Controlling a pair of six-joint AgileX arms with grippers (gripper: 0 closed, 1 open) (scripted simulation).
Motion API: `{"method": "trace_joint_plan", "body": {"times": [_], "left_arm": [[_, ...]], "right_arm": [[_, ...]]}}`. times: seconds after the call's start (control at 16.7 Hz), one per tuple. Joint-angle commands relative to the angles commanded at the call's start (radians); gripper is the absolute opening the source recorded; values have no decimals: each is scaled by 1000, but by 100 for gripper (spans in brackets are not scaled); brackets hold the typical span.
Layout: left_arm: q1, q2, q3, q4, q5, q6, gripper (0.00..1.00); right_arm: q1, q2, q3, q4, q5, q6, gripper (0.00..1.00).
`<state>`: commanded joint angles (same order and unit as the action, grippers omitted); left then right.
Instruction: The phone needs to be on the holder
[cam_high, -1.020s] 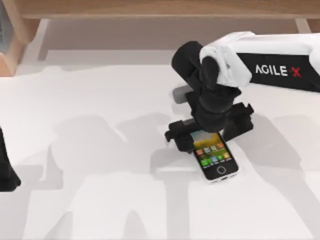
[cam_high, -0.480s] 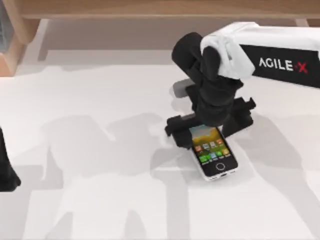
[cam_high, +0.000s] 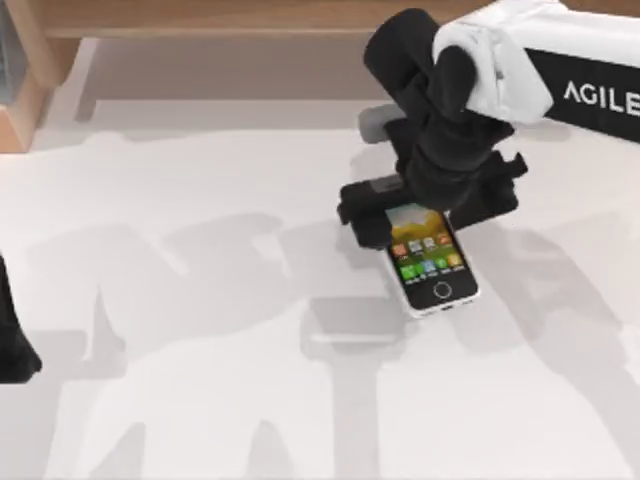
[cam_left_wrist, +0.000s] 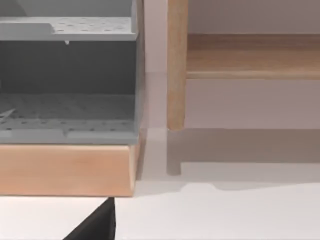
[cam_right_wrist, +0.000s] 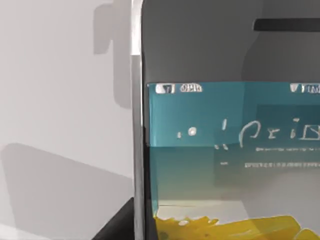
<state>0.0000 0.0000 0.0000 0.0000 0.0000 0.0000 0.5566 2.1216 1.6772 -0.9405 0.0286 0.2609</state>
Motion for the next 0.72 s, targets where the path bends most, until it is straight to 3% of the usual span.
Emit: {"method": "trace_joint_plan", "body": {"times": [0.72], "left_arm": [[0,0,0,0,0,0,100]], "right_arm": [[-328,-403,-232,301,74,-35,0]]}}
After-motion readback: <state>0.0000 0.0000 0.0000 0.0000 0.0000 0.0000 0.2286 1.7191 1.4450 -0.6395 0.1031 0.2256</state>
